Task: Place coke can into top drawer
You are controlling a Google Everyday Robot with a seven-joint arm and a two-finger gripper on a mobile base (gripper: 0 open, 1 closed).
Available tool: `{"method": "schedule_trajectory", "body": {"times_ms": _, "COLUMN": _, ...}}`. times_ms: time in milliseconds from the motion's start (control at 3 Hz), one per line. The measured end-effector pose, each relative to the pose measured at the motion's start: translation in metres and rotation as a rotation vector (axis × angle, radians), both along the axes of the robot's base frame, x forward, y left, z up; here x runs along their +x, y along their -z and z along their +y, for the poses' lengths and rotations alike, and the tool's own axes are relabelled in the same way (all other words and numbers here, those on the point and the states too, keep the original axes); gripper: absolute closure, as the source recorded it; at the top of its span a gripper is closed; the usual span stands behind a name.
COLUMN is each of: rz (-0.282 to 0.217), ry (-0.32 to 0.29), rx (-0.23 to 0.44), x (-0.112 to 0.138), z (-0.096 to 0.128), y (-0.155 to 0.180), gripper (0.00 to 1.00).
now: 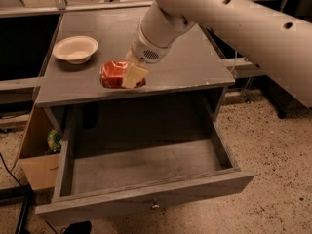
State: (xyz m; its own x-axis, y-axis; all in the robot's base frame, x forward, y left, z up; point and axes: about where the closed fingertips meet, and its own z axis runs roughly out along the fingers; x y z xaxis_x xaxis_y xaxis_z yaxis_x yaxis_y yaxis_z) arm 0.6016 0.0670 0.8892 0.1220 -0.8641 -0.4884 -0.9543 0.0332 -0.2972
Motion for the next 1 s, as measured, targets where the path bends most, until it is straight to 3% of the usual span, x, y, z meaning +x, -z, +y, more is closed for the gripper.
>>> {"method": "schedule_trajectory", "body": {"times_ms": 333, "rz": 0.003, "ry": 0.002, "rx": -0.003, "x": -0.003, "z": -0.001, "y": 0.001, "gripper": 1.0}}
{"method": "schedule_trajectory", "body": {"times_ms": 1000, "rz": 0.029, "ry": 0.025, "rx": -0.018, "x": -0.037, "z": -0.015, "y": 0.005, "gripper": 1.0}}
